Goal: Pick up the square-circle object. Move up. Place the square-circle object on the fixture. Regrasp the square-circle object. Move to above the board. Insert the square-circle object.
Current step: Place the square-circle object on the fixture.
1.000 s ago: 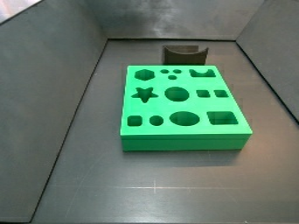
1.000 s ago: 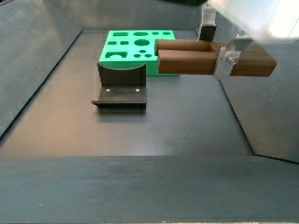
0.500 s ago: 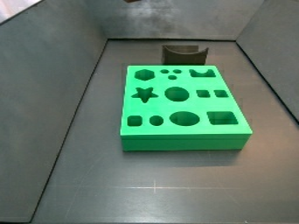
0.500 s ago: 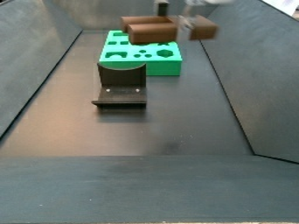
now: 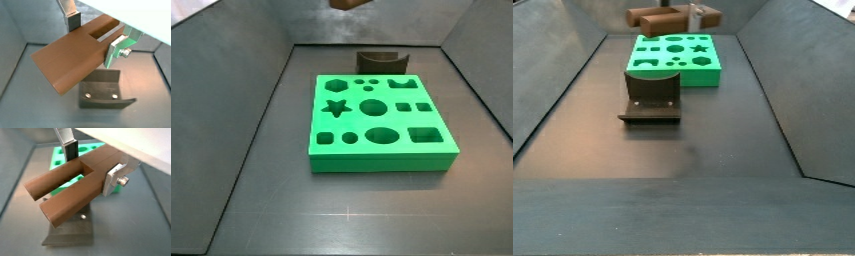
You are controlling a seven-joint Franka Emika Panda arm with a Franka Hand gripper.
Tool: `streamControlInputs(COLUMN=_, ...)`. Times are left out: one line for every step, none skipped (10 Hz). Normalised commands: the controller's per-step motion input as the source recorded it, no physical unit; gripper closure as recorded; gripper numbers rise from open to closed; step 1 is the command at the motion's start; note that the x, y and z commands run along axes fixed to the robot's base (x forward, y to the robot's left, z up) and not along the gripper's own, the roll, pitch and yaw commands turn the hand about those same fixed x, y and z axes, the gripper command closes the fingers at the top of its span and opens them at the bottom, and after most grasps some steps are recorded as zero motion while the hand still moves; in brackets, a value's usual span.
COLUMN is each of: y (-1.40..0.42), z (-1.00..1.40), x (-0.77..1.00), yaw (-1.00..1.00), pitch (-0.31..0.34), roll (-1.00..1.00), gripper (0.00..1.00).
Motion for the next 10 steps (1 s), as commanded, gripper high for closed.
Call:
streamControlInputs(y=-0.32, z=0.02, x=1.00, yaw=1.00, pitch=0.020, roll=0.09, gripper=1.00)
streamControlInputs(y=-0.25, z=0.02, x=0.99, yaw=1.00, pitch=0.029, roll=0.09, gripper=1.00)
streamControlInputs(y=-0.13, z=0.01, x=0.82, yaw=1.00, pitch=0.045, roll=0.10, gripper=1.00)
streamControlInputs(y=-0.09, z=0.01, x=0.75, yaw=1.00, pitch=0.054, roll=0.09, gripper=1.00)
streamControlInputs(y=0.21, z=-0.21, x=0.32, yaw=0.75, pitch=0.130, roll=-1.00, gripper=1.00)
streamControlInputs(y=0.21, z=-0.20, x=0.22, yaw=0.65, pitch=0.134, roll=-1.00, gripper=1.00)
streamControlInputs(y=0.16, z=-0.12, x=0.12, yaw=0.56, pitch=0.144, roll=-1.00, gripper=1.00)
streamControlInputs(y=0.12, z=-0.08, x=0.06, yaw=0.54, pitch=0.158, roll=-1.00, gripper=1.00)
streamControlInputs(y=0.07, z=-0.02, x=0.00, yaw=0.49, pitch=0.184, roll=-1.00, gripper=1.00)
streamControlInputs(y=0.06, z=-0.01, x=0.01, yaw=0.46, pitch=0.203, roll=-1.00, gripper=1.00)
